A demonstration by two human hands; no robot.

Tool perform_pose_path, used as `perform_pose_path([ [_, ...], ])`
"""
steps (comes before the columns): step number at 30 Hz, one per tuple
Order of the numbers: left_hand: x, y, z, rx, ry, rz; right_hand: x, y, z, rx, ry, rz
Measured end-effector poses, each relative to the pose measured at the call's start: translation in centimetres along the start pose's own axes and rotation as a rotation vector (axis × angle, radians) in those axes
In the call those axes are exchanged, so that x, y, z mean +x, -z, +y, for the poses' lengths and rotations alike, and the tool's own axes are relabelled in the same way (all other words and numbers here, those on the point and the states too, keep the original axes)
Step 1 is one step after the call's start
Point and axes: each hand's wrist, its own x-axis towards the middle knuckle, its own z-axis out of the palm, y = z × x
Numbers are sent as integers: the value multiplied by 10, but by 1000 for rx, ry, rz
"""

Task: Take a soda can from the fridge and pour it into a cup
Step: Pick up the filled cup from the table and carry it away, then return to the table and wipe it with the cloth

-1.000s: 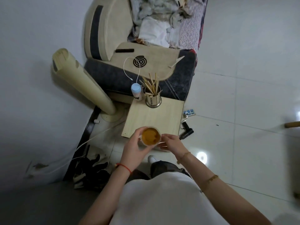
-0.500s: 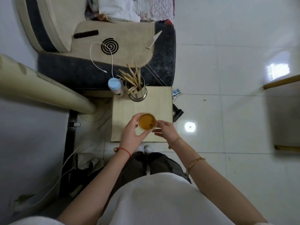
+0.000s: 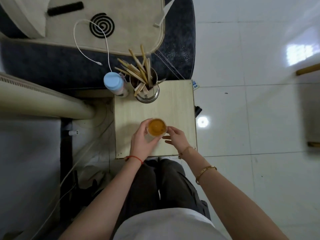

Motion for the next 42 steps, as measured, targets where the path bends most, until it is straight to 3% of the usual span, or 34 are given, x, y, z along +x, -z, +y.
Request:
perform_pose_path([
  [10, 35, -37, -72, 11, 21, 27, 67, -6, 53, -90, 56, 12],
  [21, 36, -44, -85, 59, 53, -2, 68, -3, 57, -125, 84, 34],
  [26, 18, -20, -57, 216, 143, -21, 28, 16, 34, -362, 82, 103],
  [29, 1, 5, -28, 348, 110, -60, -5, 32, 15, -470, 137, 149],
  [42, -68, 80, 130, 540, -290, -148, -172, 92, -41, -846, 506, 433],
])
